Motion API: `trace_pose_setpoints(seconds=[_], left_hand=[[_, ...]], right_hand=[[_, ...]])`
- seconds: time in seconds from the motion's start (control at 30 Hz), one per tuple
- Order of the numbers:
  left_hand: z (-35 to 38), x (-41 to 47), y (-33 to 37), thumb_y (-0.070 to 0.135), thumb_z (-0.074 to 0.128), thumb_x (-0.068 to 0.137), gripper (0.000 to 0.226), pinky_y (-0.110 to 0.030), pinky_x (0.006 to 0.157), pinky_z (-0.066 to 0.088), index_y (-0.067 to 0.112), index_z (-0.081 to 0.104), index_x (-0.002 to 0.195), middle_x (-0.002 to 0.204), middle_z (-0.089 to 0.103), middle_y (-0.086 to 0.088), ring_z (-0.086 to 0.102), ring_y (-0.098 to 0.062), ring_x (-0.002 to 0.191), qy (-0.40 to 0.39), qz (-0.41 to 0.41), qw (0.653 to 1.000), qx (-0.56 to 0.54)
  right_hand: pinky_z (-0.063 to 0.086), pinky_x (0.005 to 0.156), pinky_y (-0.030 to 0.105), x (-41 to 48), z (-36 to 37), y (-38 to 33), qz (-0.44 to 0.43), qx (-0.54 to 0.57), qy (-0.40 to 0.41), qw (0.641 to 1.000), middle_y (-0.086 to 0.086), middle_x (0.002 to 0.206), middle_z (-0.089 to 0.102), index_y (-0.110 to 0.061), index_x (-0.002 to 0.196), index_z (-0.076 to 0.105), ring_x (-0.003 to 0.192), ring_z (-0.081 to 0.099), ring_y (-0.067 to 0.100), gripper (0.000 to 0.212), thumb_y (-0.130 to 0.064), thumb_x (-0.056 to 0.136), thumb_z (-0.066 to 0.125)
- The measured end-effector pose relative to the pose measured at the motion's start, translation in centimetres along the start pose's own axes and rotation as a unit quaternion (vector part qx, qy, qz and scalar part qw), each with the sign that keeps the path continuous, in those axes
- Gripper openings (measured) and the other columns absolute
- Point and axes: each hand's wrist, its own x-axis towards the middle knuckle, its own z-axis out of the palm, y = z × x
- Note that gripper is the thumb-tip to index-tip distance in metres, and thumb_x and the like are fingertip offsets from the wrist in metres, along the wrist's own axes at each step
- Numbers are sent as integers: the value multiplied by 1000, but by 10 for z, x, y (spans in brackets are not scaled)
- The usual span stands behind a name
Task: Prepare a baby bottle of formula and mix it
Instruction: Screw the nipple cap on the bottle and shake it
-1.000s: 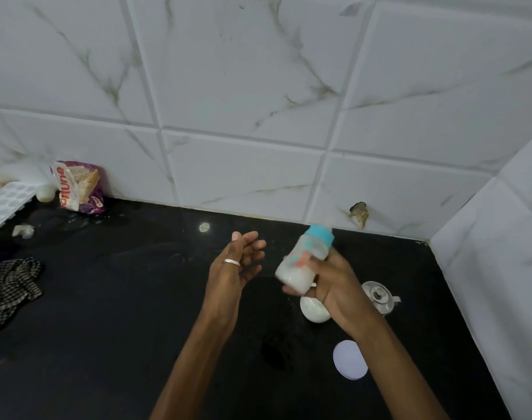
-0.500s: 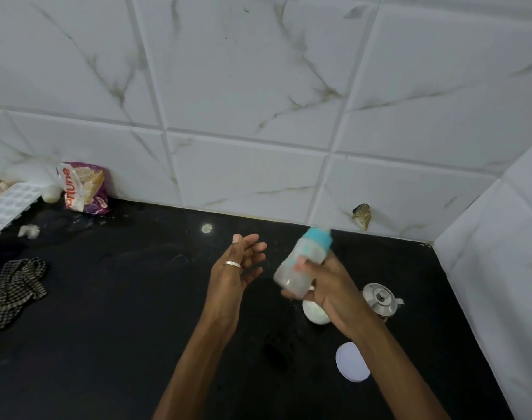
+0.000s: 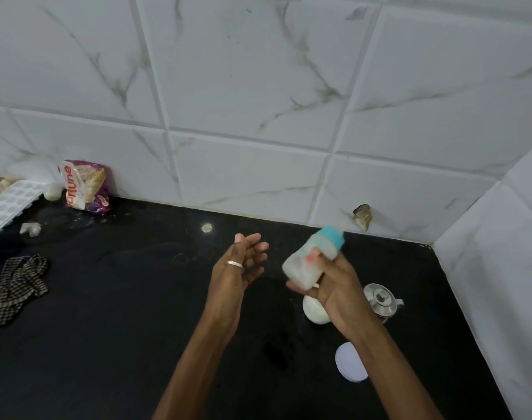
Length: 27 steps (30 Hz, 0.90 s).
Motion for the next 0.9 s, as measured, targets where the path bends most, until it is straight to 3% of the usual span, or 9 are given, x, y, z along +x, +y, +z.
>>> trace_pose_setpoints(seconds=[0.07, 0.2, 0.33, 0.4, 0.5, 0.63, 0.7, 0.8, 0.9], left_hand=[[-1, 0, -1, 62, 49, 85, 60, -39, 96, 54, 18, 72, 120, 115, 77, -6, 70, -24, 112, 4, -4, 1000, -1], [2, 0, -2, 61, 48, 84, 60, -38, 95, 54, 19, 71, 120, 115, 77, -5, 70, -23, 111, -6, -9, 1000, 3], [1, 0, -1, 62, 49, 84, 60, -38, 95, 54, 18, 72, 119, 115, 77, -6, 70, -22, 109, 1, -4, 1000, -2], [-1, 0, -2, 62, 49, 84, 60, -38, 96, 54, 19, 72, 119, 115, 77, -6, 70, -23, 111, 2, -7, 1000, -3], [0, 0, -2, 62, 49, 84, 60, -38, 95, 54, 19, 72, 119, 115, 77, -5, 70, -22, 111, -6, -8, 1000, 0], [2, 1, -2, 61, 47, 87, 59, -38, 95, 54, 18, 71, 120, 115, 77, -5, 70, -22, 110, -1, -5, 1000, 3], [2, 1, -2, 60, 47, 87, 60, -38, 95, 54, 17, 71, 121, 115, 77, -5, 70, -22, 110, 0, -8, 1000, 3], [2, 1, -2, 60, 47, 87, 59, -39, 97, 54, 17, 71, 121, 115, 77, -6, 70, -22, 110, -7, -8, 1000, 2], [2, 1, -1, 60, 49, 87, 58, -38, 94, 54, 18, 72, 119, 114, 77, -5, 70, -20, 106, -3, -5, 1000, -2]], right_hand=[[61, 78, 51, 2, -1, 3, -4, -7, 15, 1000, 17, 120, 64, -13, 134, 51, 104, 72, 28, 57, -23, 84, 78], [58, 88, 57, -7, -6, 11, 52, -150, -87, 983, 17, 131, 61, -24, 138, 51, 118, 66, 33, 62, -25, 81, 76], [61, 78, 52, 0, -4, 9, 4, 39, 8, 999, 20, 127, 61, -14, 138, 49, 108, 72, 31, 59, -23, 86, 76], [60, 80, 52, -1, -4, 10, 18, -11, -2, 1000, 18, 130, 59, -18, 139, 48, 110, 71, 30, 61, -24, 85, 77], [58, 86, 58, -8, -6, 10, 69, -119, -82, 987, 18, 131, 60, -21, 139, 51, 117, 67, 34, 62, -22, 82, 75], [61, 79, 53, -2, -2, 1, 4, 35, 0, 999, 17, 121, 64, -12, 135, 52, 105, 73, 29, 53, -23, 88, 74], [61, 79, 51, -1, -1, 3, 3, 9, 0, 1000, 17, 123, 62, -12, 136, 49, 107, 71, 29, 57, -25, 86, 75], [60, 81, 55, -7, -2, 6, 59, -114, -84, 988, 16, 124, 63, -16, 136, 52, 112, 69, 34, 61, -24, 81, 76], [61, 74, 52, -3, -5, 1, 22, -20, -38, 999, 16, 117, 67, -11, 132, 55, 105, 72, 33, 66, -30, 76, 83]])
